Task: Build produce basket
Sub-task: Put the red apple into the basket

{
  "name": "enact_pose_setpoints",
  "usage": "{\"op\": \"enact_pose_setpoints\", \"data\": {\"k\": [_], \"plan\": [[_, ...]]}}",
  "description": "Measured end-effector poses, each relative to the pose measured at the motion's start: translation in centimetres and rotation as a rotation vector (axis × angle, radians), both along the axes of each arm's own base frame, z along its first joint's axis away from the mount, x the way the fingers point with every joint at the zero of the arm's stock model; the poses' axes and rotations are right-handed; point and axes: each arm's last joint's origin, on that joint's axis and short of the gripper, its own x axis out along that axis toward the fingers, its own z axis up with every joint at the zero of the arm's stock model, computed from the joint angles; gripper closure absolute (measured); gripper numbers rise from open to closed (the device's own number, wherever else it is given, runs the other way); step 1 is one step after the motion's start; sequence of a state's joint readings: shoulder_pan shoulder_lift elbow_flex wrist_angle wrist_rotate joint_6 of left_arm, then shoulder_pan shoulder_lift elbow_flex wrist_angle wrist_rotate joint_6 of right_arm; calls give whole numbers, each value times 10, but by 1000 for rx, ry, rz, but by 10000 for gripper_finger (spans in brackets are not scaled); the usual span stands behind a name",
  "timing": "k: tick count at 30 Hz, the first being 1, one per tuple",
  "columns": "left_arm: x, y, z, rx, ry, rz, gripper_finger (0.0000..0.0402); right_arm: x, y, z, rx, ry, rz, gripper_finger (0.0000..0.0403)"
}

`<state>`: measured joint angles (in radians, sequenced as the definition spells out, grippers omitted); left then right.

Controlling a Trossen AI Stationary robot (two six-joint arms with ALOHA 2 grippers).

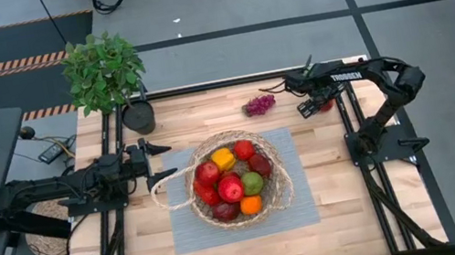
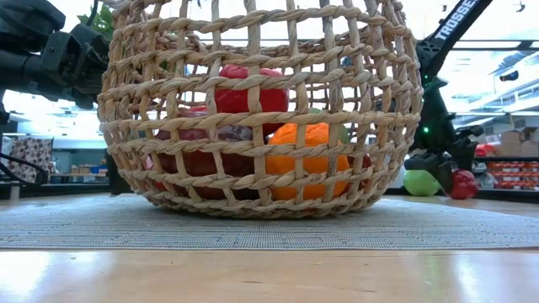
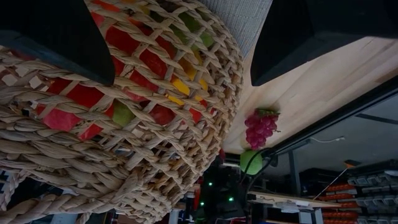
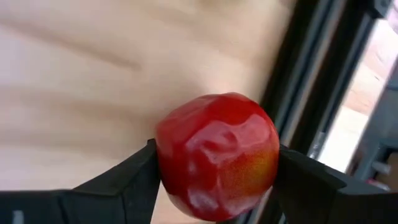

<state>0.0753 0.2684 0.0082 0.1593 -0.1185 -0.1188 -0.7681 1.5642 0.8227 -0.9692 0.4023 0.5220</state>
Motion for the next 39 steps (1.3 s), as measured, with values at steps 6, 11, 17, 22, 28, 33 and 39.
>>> {"op": "enact_pose_setpoints", "data": {"k": [6,11,17,22,28,33,39], "plan": [[0,0,0,0,0,1,19,20,20,21,-53,-84,126,134],[0,0,0,0,0,0,19,37,41,61,-150,-259,218,132],[0,0,0,0,0,0,19,55,79,113,-310,-639,407,131],[0,0,0,0,0,0,19,65,120,149,-422,-946,624,130],[0,0,0,0,0,1,19,74,168,176,-533,-1182,856,130],[0,0,0,0,0,0,19,84,202,184,-621,-1249,1031,129],[0,0,0,0,0,0,19,90,231,195,-740,-1339,1213,129]]}}
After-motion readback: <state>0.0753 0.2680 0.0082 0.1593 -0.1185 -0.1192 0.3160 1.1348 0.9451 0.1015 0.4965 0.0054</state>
